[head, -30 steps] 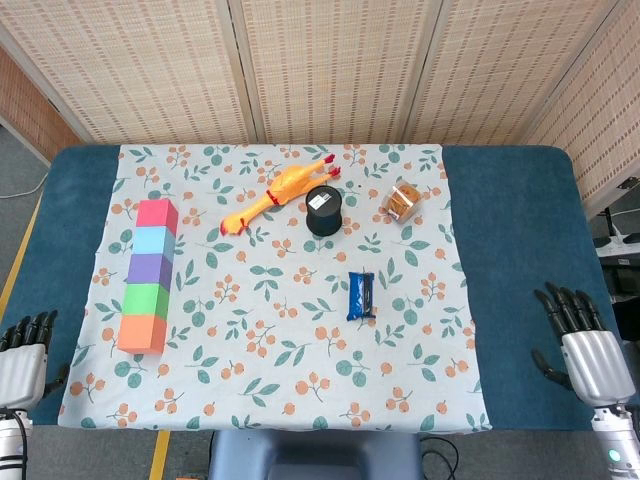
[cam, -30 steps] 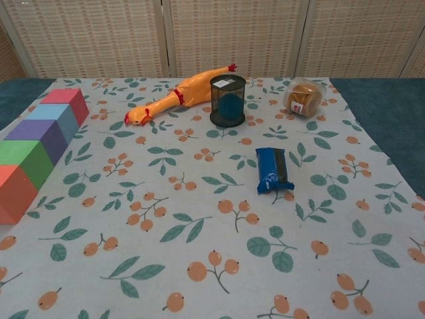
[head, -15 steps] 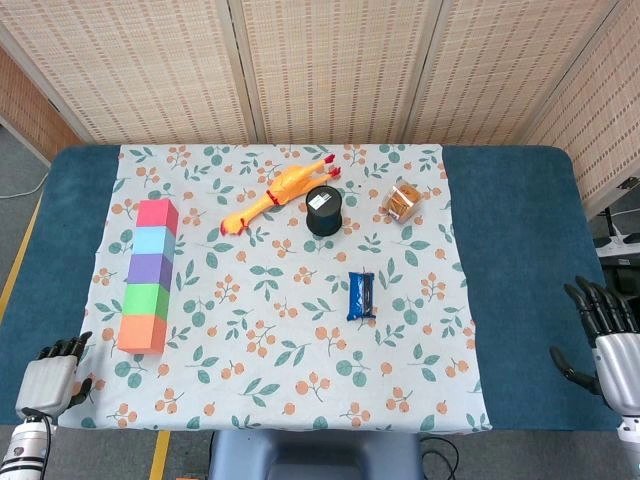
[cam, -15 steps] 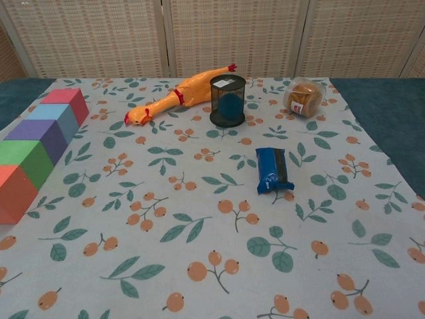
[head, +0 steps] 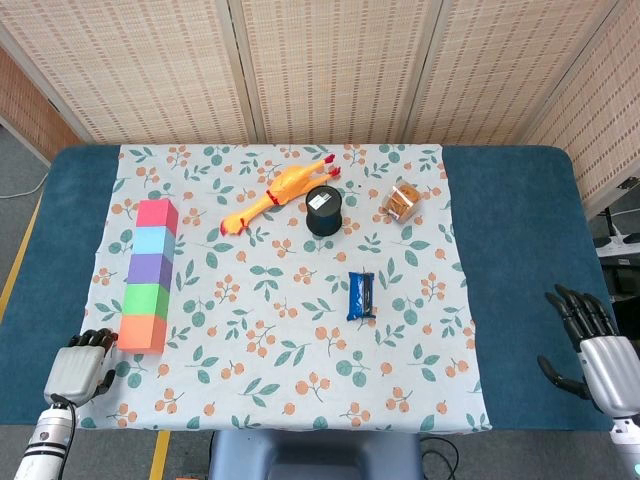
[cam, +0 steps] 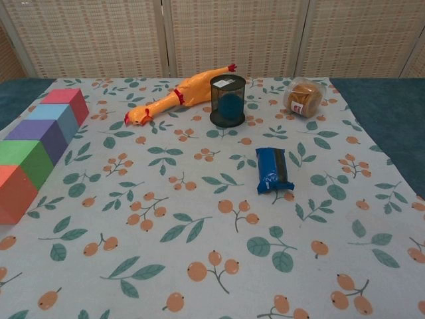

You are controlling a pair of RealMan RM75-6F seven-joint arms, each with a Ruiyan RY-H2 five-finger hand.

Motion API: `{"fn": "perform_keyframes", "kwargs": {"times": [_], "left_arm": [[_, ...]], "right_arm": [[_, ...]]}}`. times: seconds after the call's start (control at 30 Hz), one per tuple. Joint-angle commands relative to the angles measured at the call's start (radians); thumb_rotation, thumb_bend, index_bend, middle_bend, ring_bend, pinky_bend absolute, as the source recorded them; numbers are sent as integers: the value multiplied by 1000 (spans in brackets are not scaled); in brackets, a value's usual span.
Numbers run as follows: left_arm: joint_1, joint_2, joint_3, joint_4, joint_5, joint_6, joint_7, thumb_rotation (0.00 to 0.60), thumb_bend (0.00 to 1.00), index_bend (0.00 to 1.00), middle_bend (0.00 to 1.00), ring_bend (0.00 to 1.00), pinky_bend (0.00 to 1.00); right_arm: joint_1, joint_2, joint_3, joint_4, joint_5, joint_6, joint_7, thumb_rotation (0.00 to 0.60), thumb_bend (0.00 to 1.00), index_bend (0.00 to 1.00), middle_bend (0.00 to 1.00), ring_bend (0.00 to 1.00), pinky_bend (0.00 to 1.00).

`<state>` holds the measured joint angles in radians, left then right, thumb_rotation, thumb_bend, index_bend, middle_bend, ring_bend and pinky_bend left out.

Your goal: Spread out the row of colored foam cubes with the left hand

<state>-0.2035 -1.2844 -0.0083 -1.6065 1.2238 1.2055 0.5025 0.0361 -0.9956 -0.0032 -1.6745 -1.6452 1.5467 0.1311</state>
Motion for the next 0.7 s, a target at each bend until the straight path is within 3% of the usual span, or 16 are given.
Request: {"fn": "perform_keyframes", "kwargs": {"times": [0.03, 0.17, 0.37, 0.7], "left_arm": [[-4, -1, 2, -3, 11, 4, -1, 600, 413, 216, 177, 165, 239], [-12, 3, 19, -64, 73, 28, 25, 600, 414, 210, 173, 163, 240], [23, 34, 111, -184, 245, 104, 75, 600, 413, 210, 173, 163, 248], [49, -5, 213, -224, 448, 118, 144, 600, 414, 208, 177, 164, 250]], "right_arm": [[1, -2, 0, 0, 2, -3, -3, 600, 215, 0, 0, 0, 0], [3, -4, 3, 1, 7, -5, 3, 600, 214, 0, 0, 0, 0], [0, -1, 4, 2, 6, 1, 16, 600, 215, 0, 0, 0, 0], [-1, 12, -3, -2, -4, 3, 39, 600, 215, 0, 0, 0, 0]]}}
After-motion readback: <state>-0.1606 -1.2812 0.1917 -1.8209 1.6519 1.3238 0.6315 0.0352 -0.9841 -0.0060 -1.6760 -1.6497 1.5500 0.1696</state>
